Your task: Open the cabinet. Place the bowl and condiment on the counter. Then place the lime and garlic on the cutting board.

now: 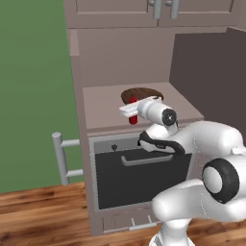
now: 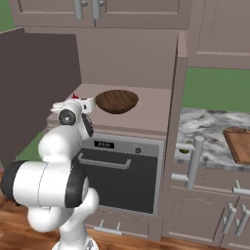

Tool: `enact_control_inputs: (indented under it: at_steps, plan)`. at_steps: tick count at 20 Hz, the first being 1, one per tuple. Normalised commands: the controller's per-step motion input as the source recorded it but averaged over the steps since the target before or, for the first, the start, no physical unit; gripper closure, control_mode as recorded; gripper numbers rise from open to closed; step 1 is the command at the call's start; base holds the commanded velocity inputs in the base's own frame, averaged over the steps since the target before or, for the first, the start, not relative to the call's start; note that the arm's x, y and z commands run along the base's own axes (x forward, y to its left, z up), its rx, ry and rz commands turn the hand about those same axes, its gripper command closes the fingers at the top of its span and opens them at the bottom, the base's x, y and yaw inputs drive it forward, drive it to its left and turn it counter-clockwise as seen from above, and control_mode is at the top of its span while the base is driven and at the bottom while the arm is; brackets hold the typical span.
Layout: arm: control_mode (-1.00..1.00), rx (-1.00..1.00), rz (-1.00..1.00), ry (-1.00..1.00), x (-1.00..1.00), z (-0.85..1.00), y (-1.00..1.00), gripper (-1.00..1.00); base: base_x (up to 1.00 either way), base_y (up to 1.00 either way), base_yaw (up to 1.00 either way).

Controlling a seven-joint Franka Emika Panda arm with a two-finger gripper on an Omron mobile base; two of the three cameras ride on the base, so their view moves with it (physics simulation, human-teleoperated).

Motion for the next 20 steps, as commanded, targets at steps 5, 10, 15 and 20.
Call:
enact_control_inputs:
  at_steps: [5, 10, 15, 20]
  plan:
    - [-1.00, -0.03, 0.00, 0.00, -0.35, 0.16, -0.09, 1.00, 0.00, 0.00, 0.00]
    - [-1.00, -0.04, 0.00, 0.00, -0.38, 0.11, -0.08, 1.00, 0.00, 0.00, 0.00]
    - [-1.00, -0.02, 0.00, 0.00, -0.44, 0.01, -0.02, 1.00, 0.00, 0.00, 0.00]
    - [-1.00, -0.01, 0.00, 0.00, -0.40, 0.00, 0.00, 1.00, 0.00, 0.00, 0.00]
